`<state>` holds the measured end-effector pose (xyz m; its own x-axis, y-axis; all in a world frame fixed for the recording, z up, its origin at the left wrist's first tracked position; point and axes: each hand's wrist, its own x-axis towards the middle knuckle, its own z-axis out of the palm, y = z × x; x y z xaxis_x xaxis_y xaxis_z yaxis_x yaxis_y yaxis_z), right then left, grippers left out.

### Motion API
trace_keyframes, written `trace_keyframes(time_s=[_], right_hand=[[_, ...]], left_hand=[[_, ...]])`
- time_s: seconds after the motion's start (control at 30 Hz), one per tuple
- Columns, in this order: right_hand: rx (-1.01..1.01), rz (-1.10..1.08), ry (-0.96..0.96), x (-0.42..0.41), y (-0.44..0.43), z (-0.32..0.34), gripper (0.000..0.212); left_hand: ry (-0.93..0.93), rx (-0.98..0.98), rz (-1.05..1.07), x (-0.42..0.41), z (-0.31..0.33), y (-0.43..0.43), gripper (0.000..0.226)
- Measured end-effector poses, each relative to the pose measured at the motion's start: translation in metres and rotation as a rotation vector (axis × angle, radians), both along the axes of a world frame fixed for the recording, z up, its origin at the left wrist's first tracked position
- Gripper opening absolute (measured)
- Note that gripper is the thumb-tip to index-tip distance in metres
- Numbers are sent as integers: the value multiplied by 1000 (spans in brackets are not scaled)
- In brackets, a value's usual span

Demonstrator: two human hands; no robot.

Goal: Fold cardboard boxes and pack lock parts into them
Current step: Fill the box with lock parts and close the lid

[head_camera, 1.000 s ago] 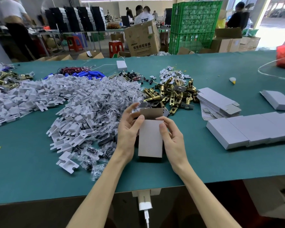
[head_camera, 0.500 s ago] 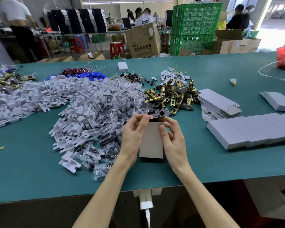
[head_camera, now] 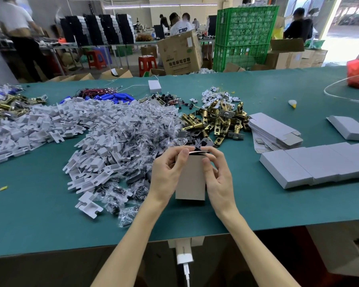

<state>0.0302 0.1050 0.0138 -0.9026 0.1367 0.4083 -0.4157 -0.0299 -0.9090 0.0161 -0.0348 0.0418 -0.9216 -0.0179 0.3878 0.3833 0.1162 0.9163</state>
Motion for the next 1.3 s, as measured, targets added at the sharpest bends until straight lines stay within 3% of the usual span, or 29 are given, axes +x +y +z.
trace_keyframes(time_s=[0.1, 0.33, 0.93, 1.3], right_hand=[[-1, -11, -22, 2, -1, 1, 42], [22, -50, 4, 4, -3, 3, 22], [79, -84, 51, 9, -4, 3, 22], [150, -77, 86, 7, -4, 0, 26]], left_hand=[[16, -39, 4, 3, -3, -2, 30], [49, -83, -16, 8, -6, -7, 25], [80, 61, -37, 16, 2, 6, 7], [114, 35, -56, 8, -5, -1, 19]])
